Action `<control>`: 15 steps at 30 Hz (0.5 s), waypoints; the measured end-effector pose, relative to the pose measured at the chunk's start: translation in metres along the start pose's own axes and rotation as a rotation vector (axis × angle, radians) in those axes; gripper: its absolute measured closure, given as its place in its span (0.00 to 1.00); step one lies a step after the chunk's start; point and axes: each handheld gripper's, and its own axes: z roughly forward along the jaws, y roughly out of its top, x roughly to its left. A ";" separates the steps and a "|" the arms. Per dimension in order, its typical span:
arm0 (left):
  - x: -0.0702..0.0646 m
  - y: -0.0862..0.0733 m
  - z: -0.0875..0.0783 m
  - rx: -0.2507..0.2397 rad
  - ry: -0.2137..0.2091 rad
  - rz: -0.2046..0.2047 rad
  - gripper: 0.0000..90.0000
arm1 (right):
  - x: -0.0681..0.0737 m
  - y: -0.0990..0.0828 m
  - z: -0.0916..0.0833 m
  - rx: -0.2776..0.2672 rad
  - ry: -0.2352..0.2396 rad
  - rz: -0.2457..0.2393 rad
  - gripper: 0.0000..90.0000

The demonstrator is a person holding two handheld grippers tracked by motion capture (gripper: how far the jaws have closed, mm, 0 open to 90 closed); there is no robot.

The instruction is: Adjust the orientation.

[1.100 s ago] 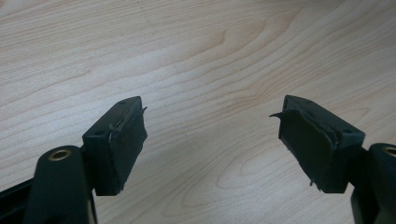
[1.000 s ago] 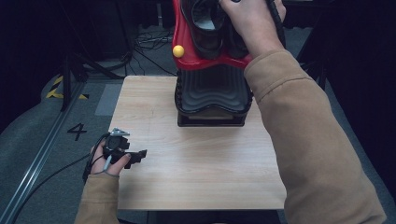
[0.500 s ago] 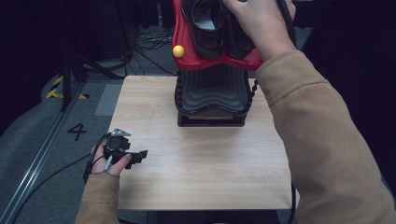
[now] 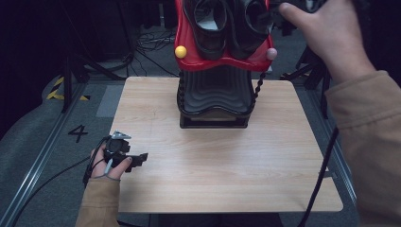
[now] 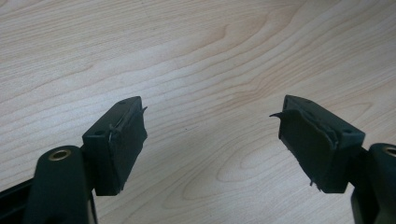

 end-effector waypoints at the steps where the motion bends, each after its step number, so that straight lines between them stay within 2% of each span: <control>1: 0.000 0.000 0.000 0.000 0.000 0.000 0.26 | -0.005 -0.005 -0.005 -0.001 0.004 -0.010 0.47; 9: 0.004 -0.001 -0.006 -0.007 0.016 -0.011 0.26 | -0.036 -0.040 -0.033 0.015 0.022 -0.039 0.46; 14: 0.004 -0.001 -0.008 -0.010 0.020 -0.012 0.26 | -0.042 -0.055 -0.034 0.037 0.029 -0.077 0.44; 15: 0.004 -0.002 -0.008 -0.013 0.022 -0.010 0.26 | -0.044 -0.065 -0.031 0.052 0.035 -0.089 0.44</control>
